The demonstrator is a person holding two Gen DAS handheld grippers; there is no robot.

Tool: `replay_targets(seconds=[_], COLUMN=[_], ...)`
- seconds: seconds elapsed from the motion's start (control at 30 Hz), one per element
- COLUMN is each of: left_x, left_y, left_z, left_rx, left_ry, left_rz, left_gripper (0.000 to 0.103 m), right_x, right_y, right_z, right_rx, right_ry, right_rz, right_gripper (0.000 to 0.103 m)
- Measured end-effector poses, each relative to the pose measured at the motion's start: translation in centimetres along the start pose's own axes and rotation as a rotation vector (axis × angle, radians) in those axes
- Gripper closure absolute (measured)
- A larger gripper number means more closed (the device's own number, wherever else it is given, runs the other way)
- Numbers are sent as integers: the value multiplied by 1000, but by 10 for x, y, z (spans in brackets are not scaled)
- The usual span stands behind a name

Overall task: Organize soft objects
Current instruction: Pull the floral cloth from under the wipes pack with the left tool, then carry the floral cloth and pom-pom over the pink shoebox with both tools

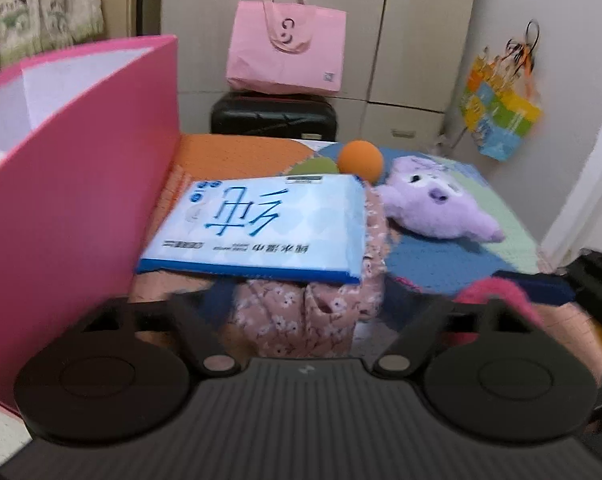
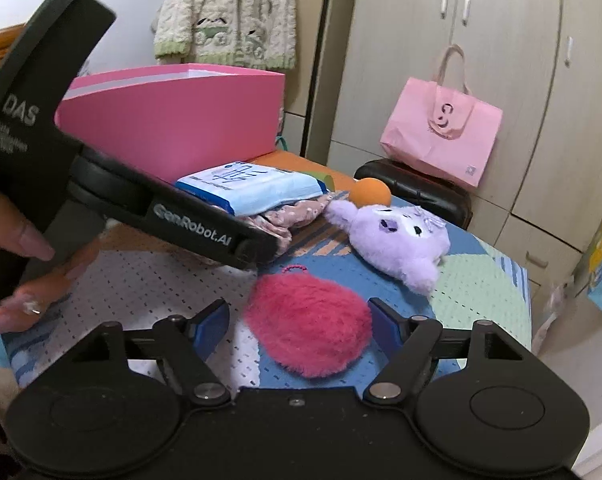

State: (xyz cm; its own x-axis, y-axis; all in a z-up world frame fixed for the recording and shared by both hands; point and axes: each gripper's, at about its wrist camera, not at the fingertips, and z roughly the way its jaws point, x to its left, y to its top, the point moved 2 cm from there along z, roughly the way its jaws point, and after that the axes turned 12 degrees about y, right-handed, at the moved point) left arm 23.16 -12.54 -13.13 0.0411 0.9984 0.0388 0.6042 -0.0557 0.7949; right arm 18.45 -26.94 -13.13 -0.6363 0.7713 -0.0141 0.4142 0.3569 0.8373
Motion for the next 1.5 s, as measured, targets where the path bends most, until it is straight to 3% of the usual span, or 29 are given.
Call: replay_targets(seconds=[0.03, 0.1, 0.13, 0.17, 0.2, 0.4, 0.63, 1.03, 1.5], left_x=[-1, 0, 1, 3, 4, 10, 29, 46, 70], left_y=[-1, -1, -1, -1, -2, -6, 0, -21, -15], left_z=[0, -2, -3, -3, -5, -21, -50, -72, -104], left_rx=[-13, -21, -23, -23, -28, -62, -73, 34, 124], left_ry=[23, 19, 13, 1, -8, -53, -200, -275, -371], left_rz=[26, 30, 21, 15, 13, -1, -35, 45, 148], left_gripper=[60, 83, 87, 90, 91, 92, 92, 92, 92], right_x=[0, -2, -4, -5, -6, -1, 10, 35, 45], right_y=[-1, -1, -1, -1, -1, -2, 1, 5, 18], right_z=[-1, -4, -6, -6, -5, -7, -24, -54, -58], right_rx=[-7, -25, -33, -38, -36, -54, -87, -76, 35], right_ry=[1, 10, 18, 22, 22, -19, -45, -62, 73], right_rz=[10, 40, 59, 72, 82, 118, 128, 111, 236], right_gripper=[24, 25, 28, 40, 42, 47, 47, 47, 47])
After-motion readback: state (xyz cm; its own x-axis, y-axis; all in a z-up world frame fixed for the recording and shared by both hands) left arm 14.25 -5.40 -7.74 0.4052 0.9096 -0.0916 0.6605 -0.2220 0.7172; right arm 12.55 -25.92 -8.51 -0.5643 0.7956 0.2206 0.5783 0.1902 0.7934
